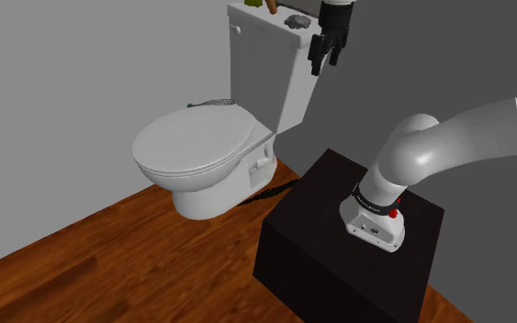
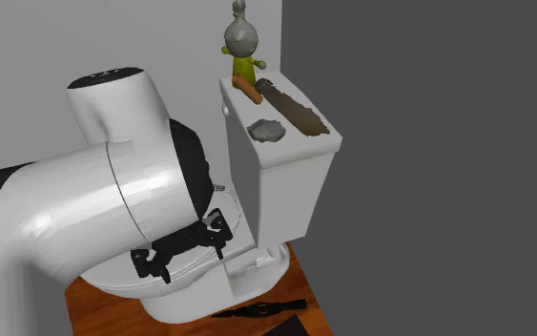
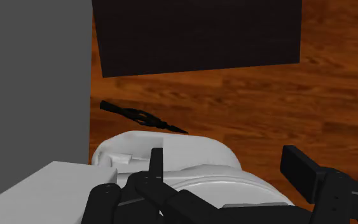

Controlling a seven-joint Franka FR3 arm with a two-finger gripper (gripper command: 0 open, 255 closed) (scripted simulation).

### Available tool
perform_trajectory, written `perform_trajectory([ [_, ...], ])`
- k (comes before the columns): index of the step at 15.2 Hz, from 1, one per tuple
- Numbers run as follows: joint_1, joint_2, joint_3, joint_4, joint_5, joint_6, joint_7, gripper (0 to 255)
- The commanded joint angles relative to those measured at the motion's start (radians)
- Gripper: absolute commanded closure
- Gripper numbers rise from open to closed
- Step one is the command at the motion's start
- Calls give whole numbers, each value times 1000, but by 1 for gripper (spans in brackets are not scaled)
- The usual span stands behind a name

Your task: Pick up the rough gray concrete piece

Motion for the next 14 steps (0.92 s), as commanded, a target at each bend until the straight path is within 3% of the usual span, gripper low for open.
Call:
perform_trajectory([
  [1, 0, 0, 0, 0, 0, 0, 0, 0],
  [14, -113, 377, -121, 324, 197, 207, 276, 0],
])
